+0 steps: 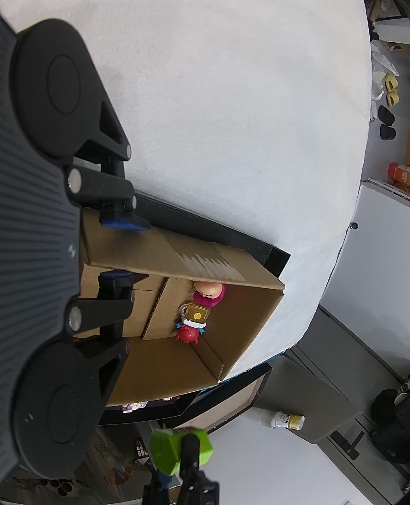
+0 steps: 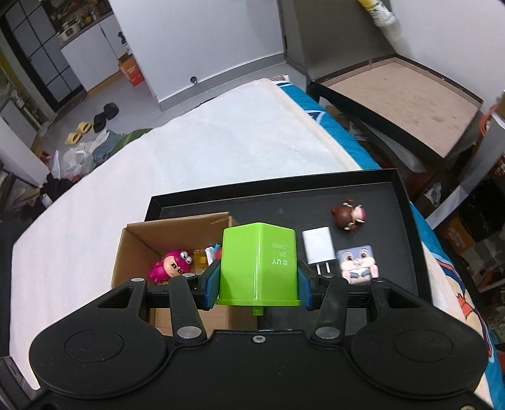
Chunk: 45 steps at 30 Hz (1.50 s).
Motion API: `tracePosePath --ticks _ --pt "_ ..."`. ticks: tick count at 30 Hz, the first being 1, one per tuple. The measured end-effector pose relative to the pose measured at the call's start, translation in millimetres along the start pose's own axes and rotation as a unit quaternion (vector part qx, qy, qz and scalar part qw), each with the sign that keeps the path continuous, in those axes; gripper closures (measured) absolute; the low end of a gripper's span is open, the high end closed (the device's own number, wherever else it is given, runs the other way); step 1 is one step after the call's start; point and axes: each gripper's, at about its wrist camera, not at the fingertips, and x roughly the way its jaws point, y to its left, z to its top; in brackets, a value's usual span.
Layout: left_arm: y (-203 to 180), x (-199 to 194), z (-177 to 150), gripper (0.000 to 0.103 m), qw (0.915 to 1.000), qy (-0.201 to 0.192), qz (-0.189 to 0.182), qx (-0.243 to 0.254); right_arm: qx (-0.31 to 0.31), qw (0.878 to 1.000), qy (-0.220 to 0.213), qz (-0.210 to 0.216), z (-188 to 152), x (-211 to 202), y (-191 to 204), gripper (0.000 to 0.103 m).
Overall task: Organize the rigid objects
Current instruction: 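Carry the green block over the cardboard box with the right gripper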
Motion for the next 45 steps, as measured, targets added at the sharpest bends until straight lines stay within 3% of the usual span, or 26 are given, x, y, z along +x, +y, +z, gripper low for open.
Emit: tracePosePath --ticks 19,45 --pt "9.8 2.4 1.2 0.079 0.9998 0.005 -0.019 -0.009 -0.087 0.996 0.02 -0.012 1.6 41.2 79.1 0.056" --pt "19.7 4.2 4.5 0.077 0.9987 0.013 -0.048 -0.014 -0.1 0.991 0.085 0.016 -37.9 103.4 126.3 0.055"
